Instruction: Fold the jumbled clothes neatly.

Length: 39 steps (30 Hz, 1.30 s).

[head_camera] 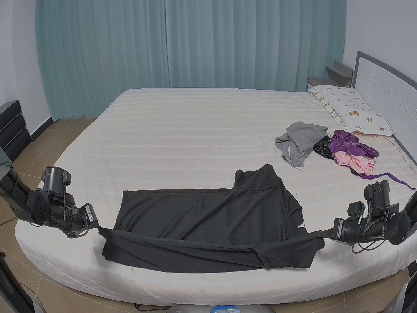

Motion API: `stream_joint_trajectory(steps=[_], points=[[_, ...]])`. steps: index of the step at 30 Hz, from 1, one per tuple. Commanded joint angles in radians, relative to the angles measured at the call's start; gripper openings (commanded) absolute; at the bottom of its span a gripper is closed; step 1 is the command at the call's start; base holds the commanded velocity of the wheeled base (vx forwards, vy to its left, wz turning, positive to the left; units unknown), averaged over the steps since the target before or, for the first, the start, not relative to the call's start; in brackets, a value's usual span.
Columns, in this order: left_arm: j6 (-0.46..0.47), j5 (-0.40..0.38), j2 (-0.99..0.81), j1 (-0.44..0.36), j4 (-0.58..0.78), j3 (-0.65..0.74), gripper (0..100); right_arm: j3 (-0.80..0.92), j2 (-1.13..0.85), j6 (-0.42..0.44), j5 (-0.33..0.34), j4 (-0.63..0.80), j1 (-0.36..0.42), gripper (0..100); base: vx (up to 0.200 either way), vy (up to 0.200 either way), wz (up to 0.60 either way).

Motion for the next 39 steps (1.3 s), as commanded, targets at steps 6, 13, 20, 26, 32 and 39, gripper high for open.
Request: stream_joint_trajectory(steps=[6,13,20,26,32,39], points=[[0.001,-0.020,-0.090,0.007,0.002,0.061,0,0.049,-0.092,-0.001,0.034,0.005,-0.014,0,0.000,0.000,0.00],[-0.002,-0.022,-0.158,0.008,0.000,0.109,0,0.061,-0.135,0.012,0.089,0.008,-0.043,0,0.000,0.000,0.00],[-0.006,-0.022,-0.153,0.027,-0.012,0.127,0,0.066,-0.110,0.018,0.088,0.009,-0.098,0,0.000,0.000,0.00],[-0.061,-0.020,-0.110,0.027,-0.069,0.107,0,0.070,-0.035,0.016,0.086,0.005,-0.099,0,0.000,0.000,0.00],[-0.095,-0.025,-0.089,0.027,-0.098,0.122,0,0.070,-0.013,0.016,0.088,-0.001,-0.099,0,0.000,0.000,0.00],[-0.091,-0.023,-0.098,0.027,-0.093,0.142,0,0.093,-0.070,0.018,0.088,0.008,-0.101,0,0.000,0.000,0.00]])
